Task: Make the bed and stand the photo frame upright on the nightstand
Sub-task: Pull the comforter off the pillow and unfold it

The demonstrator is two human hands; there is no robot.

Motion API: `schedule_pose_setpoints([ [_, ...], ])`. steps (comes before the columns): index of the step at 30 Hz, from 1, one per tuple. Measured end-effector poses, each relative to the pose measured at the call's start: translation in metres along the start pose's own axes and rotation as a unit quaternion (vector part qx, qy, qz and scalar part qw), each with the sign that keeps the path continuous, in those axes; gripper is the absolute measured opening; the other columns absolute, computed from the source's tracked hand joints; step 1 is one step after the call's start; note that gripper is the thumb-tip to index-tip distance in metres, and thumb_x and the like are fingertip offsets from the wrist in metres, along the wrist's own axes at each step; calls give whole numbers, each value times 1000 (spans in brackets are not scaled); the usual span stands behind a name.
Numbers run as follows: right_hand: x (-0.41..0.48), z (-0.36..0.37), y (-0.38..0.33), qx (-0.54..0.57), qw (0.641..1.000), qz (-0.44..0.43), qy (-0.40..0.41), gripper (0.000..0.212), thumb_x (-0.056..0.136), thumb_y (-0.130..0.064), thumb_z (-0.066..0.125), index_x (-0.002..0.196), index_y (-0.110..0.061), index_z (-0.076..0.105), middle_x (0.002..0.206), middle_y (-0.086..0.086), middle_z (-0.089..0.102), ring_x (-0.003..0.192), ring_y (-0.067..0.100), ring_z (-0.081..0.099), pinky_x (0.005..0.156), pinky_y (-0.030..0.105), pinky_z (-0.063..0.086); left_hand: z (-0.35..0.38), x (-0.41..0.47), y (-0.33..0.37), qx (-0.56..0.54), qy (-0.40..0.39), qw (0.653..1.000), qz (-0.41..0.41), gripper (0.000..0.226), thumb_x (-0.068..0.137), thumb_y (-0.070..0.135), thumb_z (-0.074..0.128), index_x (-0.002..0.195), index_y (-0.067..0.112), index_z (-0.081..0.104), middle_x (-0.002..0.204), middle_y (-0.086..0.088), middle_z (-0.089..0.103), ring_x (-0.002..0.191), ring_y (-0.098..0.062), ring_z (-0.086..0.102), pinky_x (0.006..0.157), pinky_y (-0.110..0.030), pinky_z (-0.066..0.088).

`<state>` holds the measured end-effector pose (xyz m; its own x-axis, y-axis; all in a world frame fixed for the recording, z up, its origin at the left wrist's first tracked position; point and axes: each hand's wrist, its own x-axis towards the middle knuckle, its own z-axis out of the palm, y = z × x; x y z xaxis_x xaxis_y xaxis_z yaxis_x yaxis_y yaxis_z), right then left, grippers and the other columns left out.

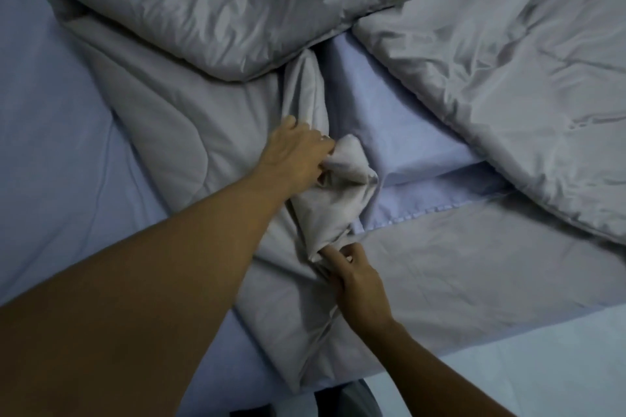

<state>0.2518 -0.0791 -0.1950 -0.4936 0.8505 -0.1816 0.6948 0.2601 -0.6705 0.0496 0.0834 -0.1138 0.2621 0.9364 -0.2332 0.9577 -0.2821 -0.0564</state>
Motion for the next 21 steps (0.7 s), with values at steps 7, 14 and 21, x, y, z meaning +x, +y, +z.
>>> schedule_pose_setpoints([
  [7, -8, 9, -22, 105, 978, 122, 135, 48, 98, -18, 55, 145, -17, 43, 138, 6, 55, 121, 18, 55, 103, 32, 45, -4, -112, -79, -96, 60, 969, 220, 29, 75, 35, 71, 81, 7, 73, 107, -13, 67, 115, -36, 59, 99, -42, 48],
  [14, -24, 36, -100, 106, 969, 139, 175, 31, 96, -14, 61, 126, -12, 57, 118, 8, 66, 106, 27, 64, 88, 22, 42, 11, -275, -138, -114, -114, 984, 74, 66, 77, 20, 61, 137, 45, 48, 93, -9, 66, 89, -28, 64, 68, -34, 50],
  [21, -44, 109, -212, 91, 994, 56, 16, 24, 94, -21, 64, 118, -21, 59, 101, -2, 71, 90, 23, 67, 73, 31, 48, 38, -444, -215, -189, -84, 977, -48, 48, 65, 16, 53, 99, 45, 71, 81, 9, 71, 75, -14, 65, 59, -31, 53],
])
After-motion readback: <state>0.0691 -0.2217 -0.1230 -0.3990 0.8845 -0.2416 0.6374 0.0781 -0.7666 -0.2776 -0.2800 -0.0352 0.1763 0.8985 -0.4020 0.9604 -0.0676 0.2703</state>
